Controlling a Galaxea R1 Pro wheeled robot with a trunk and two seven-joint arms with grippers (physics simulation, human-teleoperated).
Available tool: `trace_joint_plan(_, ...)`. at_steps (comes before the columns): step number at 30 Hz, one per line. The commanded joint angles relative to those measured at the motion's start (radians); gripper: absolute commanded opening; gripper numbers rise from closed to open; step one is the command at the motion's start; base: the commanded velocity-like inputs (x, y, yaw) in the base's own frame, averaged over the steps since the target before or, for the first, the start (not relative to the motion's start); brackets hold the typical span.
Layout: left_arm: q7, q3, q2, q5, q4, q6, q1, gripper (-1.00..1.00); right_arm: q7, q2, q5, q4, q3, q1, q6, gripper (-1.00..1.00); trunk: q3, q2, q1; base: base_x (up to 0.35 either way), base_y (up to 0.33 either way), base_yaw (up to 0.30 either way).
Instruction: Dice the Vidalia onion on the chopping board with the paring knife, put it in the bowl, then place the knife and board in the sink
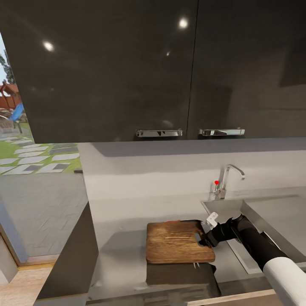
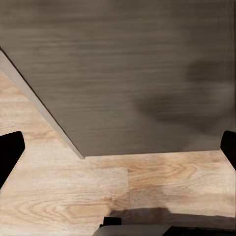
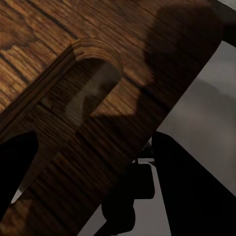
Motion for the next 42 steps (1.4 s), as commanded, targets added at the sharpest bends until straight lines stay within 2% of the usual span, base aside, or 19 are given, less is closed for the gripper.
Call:
trace_joint_plan(1,-0.001,-0.001,0.000,0.004,0.000,-0.009,0.001,1.00,0.005,-0.001,0.007,-0.001,0.002,0.000,0.002,-1.00,0.000,-0.001,0.000,0.000,0.000,0.000)
trace_joint_plan(14,-0.002,0.000,0.001,0.004,0.005,-0.021,0.002,1.00,-0.013,0.001,0.008,0.032,0.004,0.000,-0.001,-1.00,0.000,-0.001,0.000,0.000,0.000,0.000)
trace_joint_plan(23,-0.002,0.000,0.001,0.004,0.005,-0.020,0.003,1.00,-0.025,0.005,0.008,0.084,0.006,0.000,-0.058,-1.00,0.000,-0.001,0.000,0.000,0.000,0.000)
trace_joint_plan(33,-0.002,0.000,0.001,0.004,0.005,-0.020,0.003,1.00,-0.023,0.003,0.008,0.088,0.007,0.000,-0.067,-1.00,0.000,-0.001,0.000,0.000,0.000,0.000)
trace_joint_plan(42,-0.002,0.000,0.001,0.005,0.005,-0.017,0.003,1.00,-0.022,0.004,0.008,0.128,0.008,0.000,-0.132,-1.00,0.000,-0.001,0.000,0.000,0.000,0.000)
